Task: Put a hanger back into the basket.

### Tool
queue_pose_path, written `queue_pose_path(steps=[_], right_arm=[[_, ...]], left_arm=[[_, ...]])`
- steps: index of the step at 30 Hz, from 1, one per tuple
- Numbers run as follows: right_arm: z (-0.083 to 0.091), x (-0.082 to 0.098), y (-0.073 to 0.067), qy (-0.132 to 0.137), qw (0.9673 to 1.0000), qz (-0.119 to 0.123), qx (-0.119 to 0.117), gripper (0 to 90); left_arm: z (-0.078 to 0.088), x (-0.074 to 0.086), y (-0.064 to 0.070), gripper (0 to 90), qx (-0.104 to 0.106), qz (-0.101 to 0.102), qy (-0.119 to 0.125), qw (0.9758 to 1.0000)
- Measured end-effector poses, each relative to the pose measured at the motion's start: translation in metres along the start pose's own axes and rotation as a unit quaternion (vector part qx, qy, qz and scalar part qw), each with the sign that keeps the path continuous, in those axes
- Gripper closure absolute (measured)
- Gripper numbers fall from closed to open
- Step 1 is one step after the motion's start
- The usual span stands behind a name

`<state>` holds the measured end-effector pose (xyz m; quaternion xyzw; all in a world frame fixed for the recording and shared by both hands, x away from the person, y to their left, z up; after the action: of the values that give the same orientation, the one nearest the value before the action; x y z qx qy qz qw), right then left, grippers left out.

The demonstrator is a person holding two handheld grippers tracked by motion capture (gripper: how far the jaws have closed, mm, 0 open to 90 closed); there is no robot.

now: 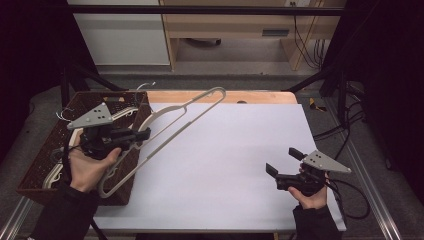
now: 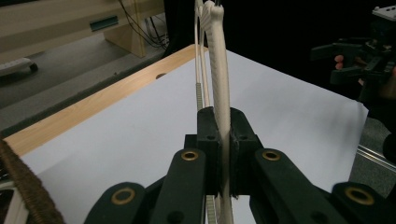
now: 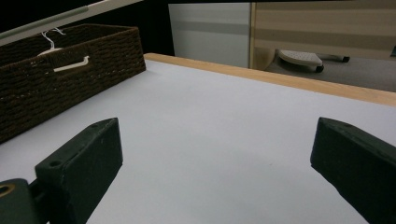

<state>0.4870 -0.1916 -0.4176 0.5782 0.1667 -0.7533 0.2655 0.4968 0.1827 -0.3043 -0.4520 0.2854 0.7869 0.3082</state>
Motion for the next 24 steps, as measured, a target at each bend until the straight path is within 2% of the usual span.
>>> queue_pose_path(steps=[5,9,12,21,24], right_arm=[[0.0,0.0,0.001,-0.001,1.0,0.0,0.002,2.6],[-0.001,0.001,0.0,-0.003,1.0,0.002,0.002,2.2],[-0.001,0.001,0.001,-0.002,1.0,0.002,0.003,2.0],[0.0,0.001,0.002,-0.004,1.0,0.003,0.003,1.4],[-0.001,0.001,0.002,-0.005,1.0,0.005,0.005,1.3]], left_arm=[[0.013,-0.003,-0.023,85.7,-0.012,0.007,0.003,0.9999],[0.021,-0.002,-0.042,85.6,-0.034,0.002,-0.006,0.9994],[0.027,-0.001,-0.054,85.6,-0.04,0.003,-0.007,0.9992],[0.05,0.007,-0.097,85.5,-0.073,0.022,-0.007,0.9971],[0.056,0.011,-0.109,85.5,-0.078,0.029,-0.009,0.9965]])
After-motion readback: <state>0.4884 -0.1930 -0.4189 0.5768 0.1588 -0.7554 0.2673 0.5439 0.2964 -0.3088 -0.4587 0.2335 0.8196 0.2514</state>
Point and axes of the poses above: each handheld gripper's, and its own axes: z roughly backward along the jaws, x roughly out of its underside, y roughly to its right, the point moved 10 cm from there along -z, roughly forward along the jaws, and after that the axes turned 9 degrees about z, right-handed, at the moved point
